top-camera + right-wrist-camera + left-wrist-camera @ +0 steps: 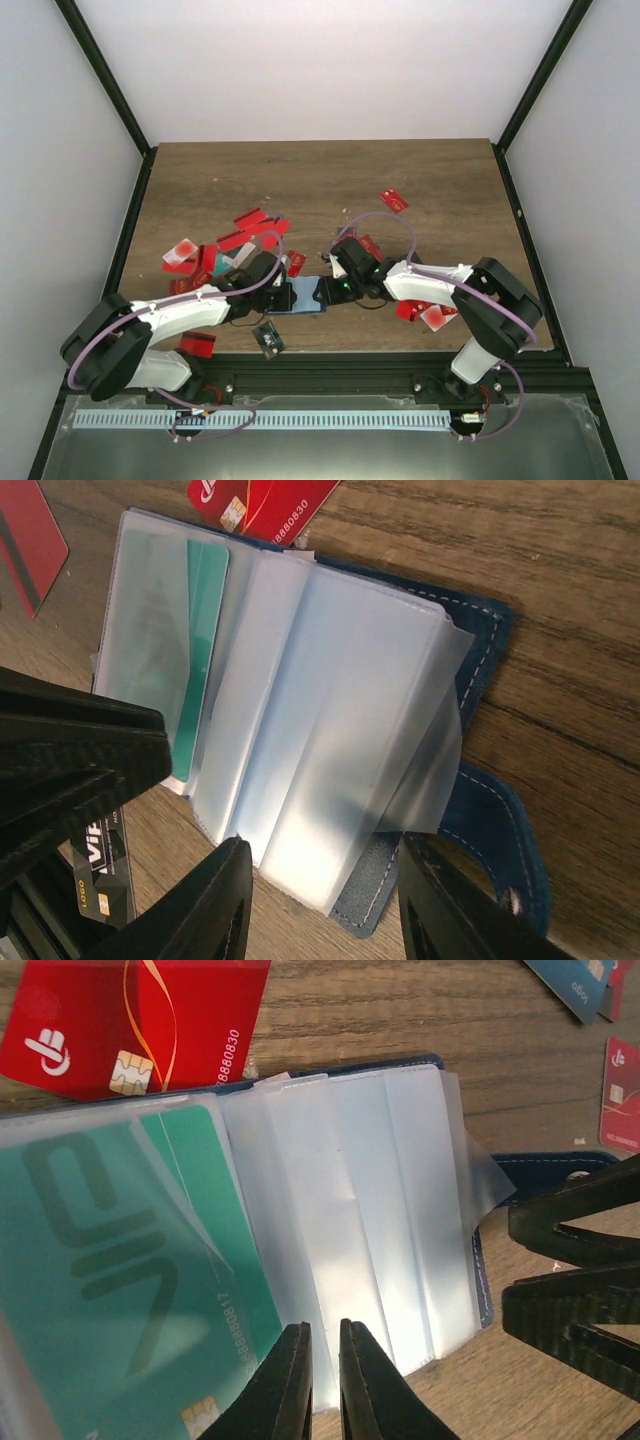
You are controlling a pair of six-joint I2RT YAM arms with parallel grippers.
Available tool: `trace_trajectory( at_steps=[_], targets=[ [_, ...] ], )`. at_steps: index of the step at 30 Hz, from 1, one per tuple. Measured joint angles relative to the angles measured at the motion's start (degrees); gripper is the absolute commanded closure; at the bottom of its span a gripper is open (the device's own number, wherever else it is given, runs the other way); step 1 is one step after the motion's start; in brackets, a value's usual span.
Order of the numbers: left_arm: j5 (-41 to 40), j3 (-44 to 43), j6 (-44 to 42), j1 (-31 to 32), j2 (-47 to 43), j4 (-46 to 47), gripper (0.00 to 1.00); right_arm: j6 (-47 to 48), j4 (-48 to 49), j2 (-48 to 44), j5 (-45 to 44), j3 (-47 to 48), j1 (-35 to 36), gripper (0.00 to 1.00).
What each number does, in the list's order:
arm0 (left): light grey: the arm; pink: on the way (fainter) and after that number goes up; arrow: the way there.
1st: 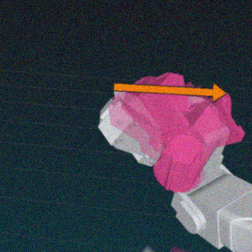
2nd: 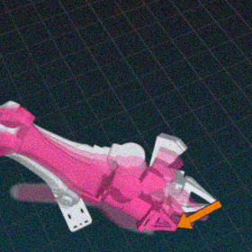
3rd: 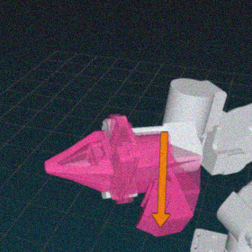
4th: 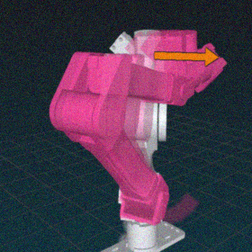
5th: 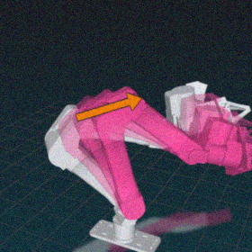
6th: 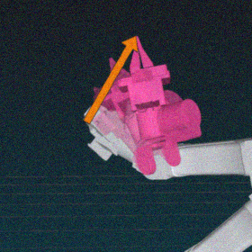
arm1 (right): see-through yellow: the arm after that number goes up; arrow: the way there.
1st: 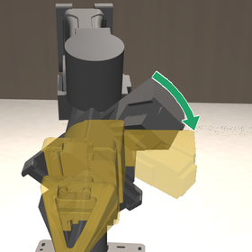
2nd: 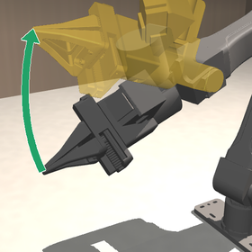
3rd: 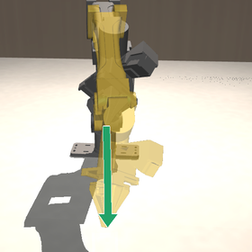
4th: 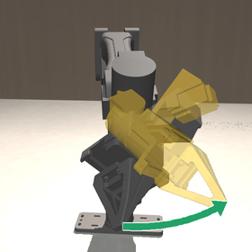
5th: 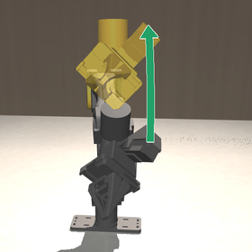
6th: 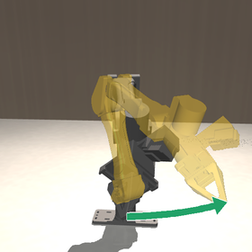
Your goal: Put the credit cards into the card holder
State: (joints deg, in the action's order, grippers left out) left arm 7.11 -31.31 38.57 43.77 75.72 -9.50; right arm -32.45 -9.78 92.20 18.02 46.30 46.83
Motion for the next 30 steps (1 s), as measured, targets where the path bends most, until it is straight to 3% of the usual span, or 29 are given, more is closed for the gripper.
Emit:
trace_trajectory(
  at_steps=[11, 26, 30],
  targets=[
    [0.7, -0.2, -0.4, 0.7, 3.7, 1.4, 0.90, -1.3, 2.8, 3.5, 3.0, 0.0, -0.2, 0.60],
    [1.1, -0.3, -0.7, 2.0, 6.8, 4.9, 0.91, -3.2, 7.1, 3.0, 7.1, -0.3, -0.2, 0.79],
    [1.1, -0.3, -0.7, 2.1, 6.8, 5.0, 0.91, -3.4, 7.6, 2.6, 7.8, -0.3, -0.2, 0.80]
  ],
)
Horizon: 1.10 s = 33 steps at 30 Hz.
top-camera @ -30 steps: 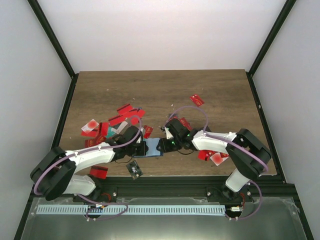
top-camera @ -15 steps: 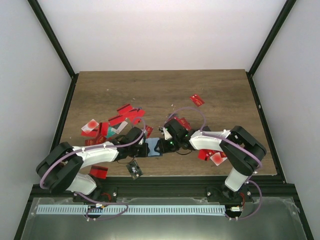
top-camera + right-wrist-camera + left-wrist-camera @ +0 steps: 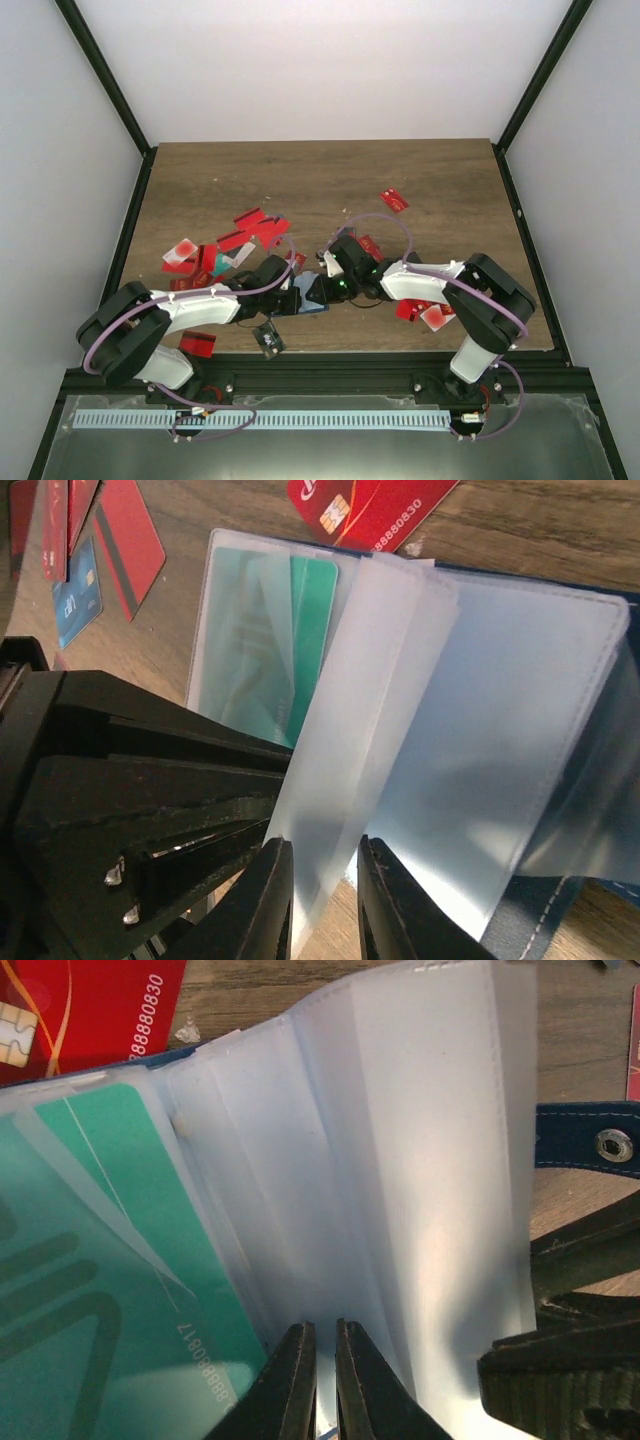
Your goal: Put the credit cards into the card holder
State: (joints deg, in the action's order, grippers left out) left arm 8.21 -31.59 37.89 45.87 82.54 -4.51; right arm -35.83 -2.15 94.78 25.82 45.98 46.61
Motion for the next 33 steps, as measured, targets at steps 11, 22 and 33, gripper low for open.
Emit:
trace_trajectory(
  at_steps=[11, 22, 33],
  targets=[
    [-3.8, -0.2, 1.8, 0.2, -11.3, -5.5, 0.88, 0.0, 2.4, 2.3, 4.3, 0.3, 0.0, 0.79],
    [-13.9, 0.7, 6.1, 0.2, -26.2, -17.0, 0.86, 0.7, 2.6, 7.8, 7.2, 7.5, 1.3, 0.70],
    [-16.6, 3.0, 8.6, 0.1, -30.6, -21.8, 0.85, 1.8, 2.3, 15.6, 9.3, 15.7, 4.0, 0.57]
  ],
)
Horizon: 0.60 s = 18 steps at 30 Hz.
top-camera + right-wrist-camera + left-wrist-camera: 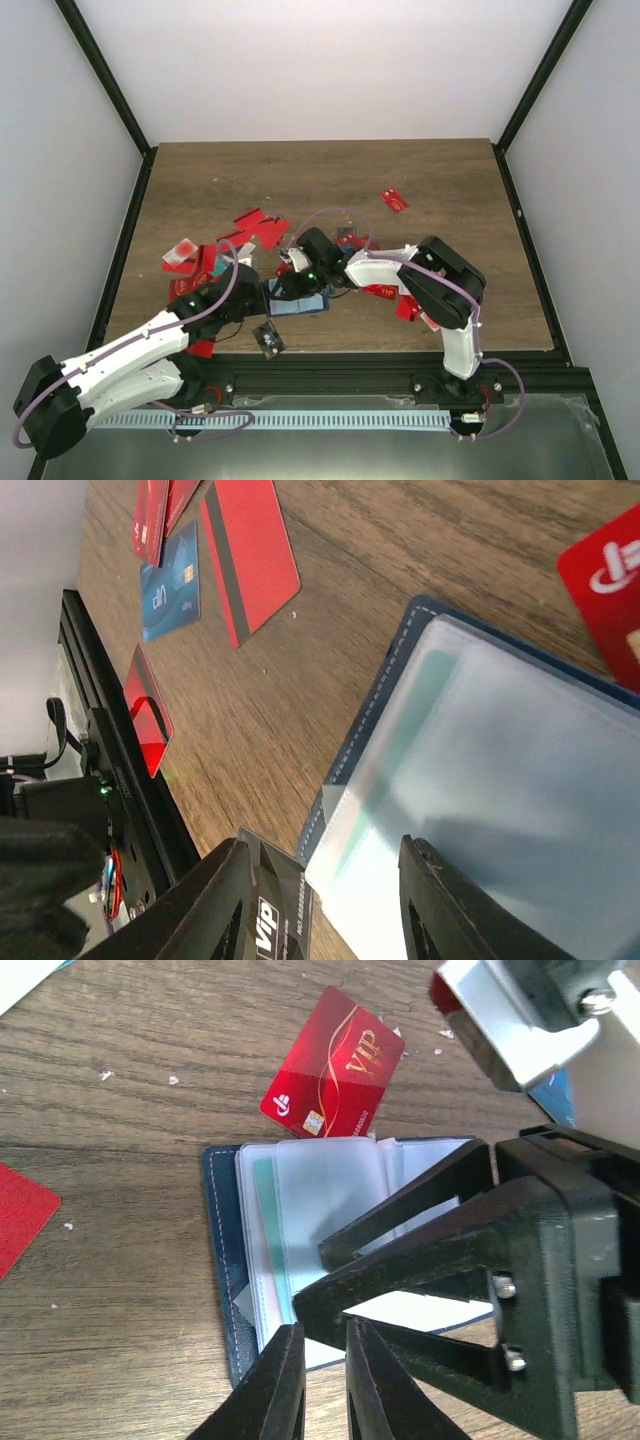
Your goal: Put the credit cards into the card holder
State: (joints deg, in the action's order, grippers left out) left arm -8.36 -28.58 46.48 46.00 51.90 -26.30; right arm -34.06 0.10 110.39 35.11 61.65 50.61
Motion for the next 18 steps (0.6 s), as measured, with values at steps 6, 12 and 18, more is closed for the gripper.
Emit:
trace_trajectory(
  at_steps=[6, 12, 18],
  targets=[
    [0.1, 0.1, -0.1, 0.0, -0.6, 0.0, 0.85, 0.6, -0.2, 2.7, 2.2, 2.6, 0.2, 0.56],
    [2.4, 0.2, -0.5, 0.0, -0.5, 0.5, 0.84, 2.3, -2.3, 1.9, 2.3, 4.5, 0.2, 0.54],
    [4.3, 0.2, -0.8, 0.0, -0.2, 1.1, 0.83, 4.3, -6.7, -2.0, -0.4, 4.5, -0.2, 0.54]
  ],
)
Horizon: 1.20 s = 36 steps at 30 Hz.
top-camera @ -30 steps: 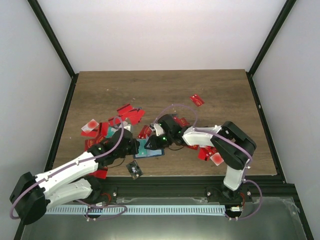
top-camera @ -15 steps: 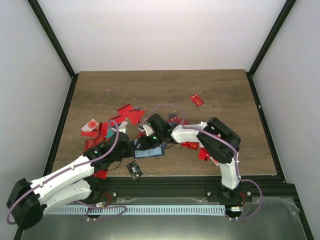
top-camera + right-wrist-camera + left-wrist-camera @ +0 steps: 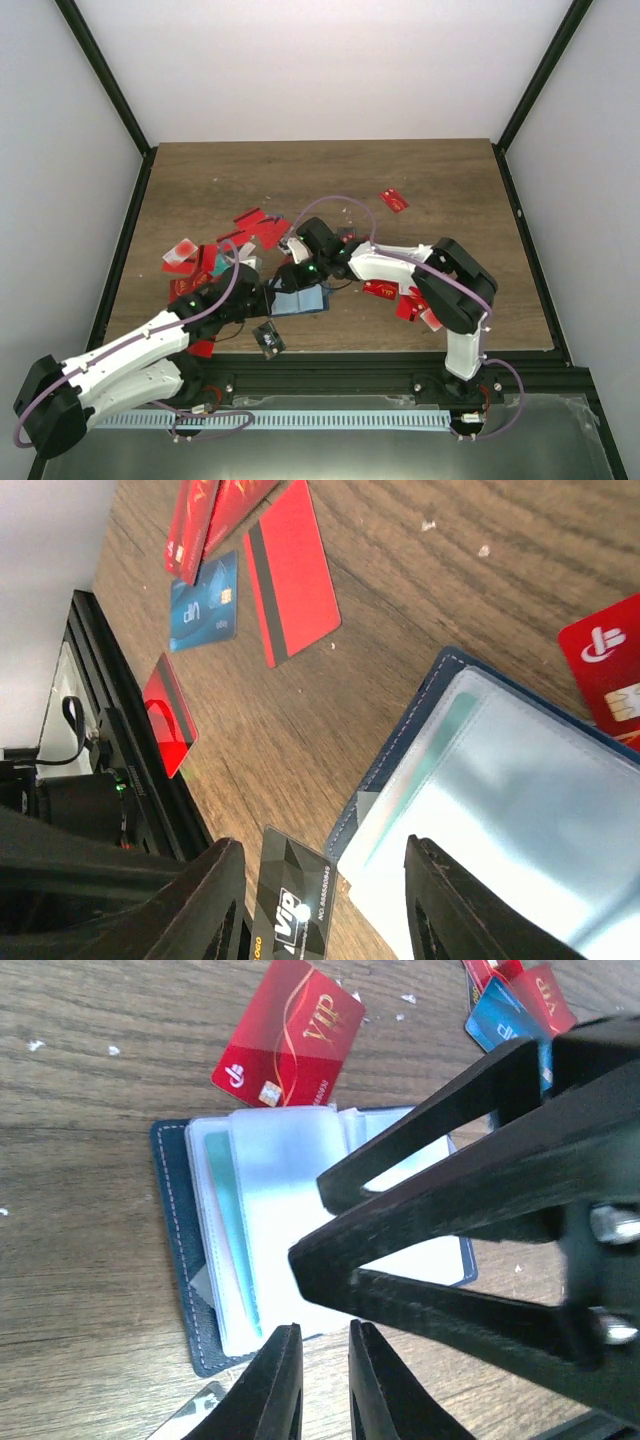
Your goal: Put the credit cards into the card holder
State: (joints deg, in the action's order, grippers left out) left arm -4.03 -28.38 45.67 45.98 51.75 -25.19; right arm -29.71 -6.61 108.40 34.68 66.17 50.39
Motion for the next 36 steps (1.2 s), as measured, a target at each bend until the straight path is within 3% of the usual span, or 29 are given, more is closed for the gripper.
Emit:
trace_trajectory(
  at_steps=[10, 23, 29, 36],
  targets=[
    [0.8, 0.0, 3.1, 0.1, 1.3, -5.3, 0.72, 1.8, -1.7, -10.0, -2.6, -7.0, 1.2, 0.54],
    [0.8, 7.5, 16.9, 6.1, -3.5, -12.2, 0.41, -7.4, 7.1, -11.8, -2.9, -20.5, 9.7, 0.52],
    [2.0, 10.5, 22.3, 8.4, -9.3, -13.1, 0.36, -9.6, 11.8, -12.6, -3.5, -21.6, 10.5, 0.56],
    [4.7, 13.0, 27.5, 9.6, -13.7, -11.5, 0.36, -9.9, 15.7, -8.5, -4.4, -20.8, 10.5, 0.64]
  ],
)
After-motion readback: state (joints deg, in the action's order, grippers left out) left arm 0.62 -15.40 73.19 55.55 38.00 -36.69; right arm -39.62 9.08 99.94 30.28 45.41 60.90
